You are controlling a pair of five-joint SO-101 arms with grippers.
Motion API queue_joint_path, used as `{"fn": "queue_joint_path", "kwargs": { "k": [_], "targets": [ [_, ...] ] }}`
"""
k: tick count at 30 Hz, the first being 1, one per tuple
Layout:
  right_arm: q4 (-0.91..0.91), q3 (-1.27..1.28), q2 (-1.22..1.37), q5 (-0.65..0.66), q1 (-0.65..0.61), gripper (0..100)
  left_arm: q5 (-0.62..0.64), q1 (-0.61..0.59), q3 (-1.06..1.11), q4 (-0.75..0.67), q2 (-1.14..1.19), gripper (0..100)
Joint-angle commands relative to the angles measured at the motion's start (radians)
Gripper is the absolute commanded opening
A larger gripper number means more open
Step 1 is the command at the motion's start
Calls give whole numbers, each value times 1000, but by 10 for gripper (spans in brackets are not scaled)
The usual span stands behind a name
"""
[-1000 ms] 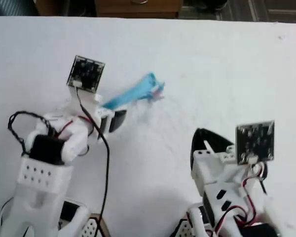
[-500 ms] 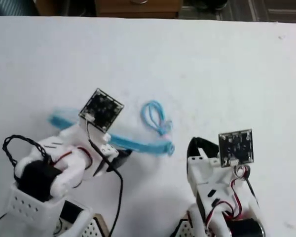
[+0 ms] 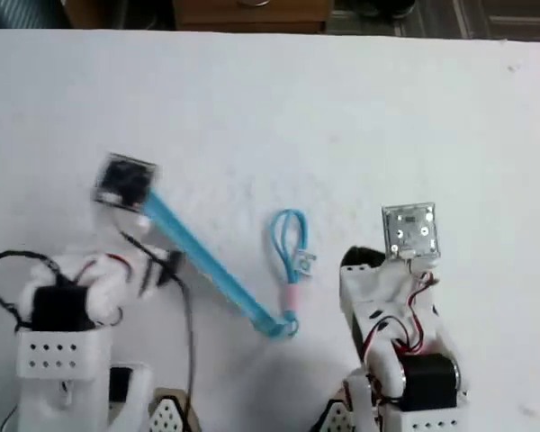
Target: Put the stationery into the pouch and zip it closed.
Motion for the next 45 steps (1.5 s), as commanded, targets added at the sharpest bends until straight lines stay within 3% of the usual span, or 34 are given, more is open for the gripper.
{"fn": "queue_joint_path", "kwargs": {
  "k": [1, 5, 11, 16, 24, 31, 37, 45],
  "targets": [
    [-24, 37, -59, 74, 18, 17, 0, -79, 0, -32, -13, 183],
    [-28, 178, -173, 153, 18, 17, 0, -82, 2, -37, -13, 11],
    [-65, 373, -211, 167, 19, 17, 8, -119, 120, -141, -15, 23],
    [-125, 451, -220, 163, 19, 17, 2, -271, 279, -284, -15, 23],
    [-183, 554, -220, 161, 15, 17, -6, -444, 371, -328, -18, 23],
    [-165, 559, -220, 161, 18, 17, -112, -438, 496, -321, -332, 23],
    [-105, 559, -220, 161, 19, 17, -120, -309, 692, -204, -765, 23],
    [-2, 559, -220, 163, 19, 17, -124, -151, 749, -245, -713, 23]
  ]
}}
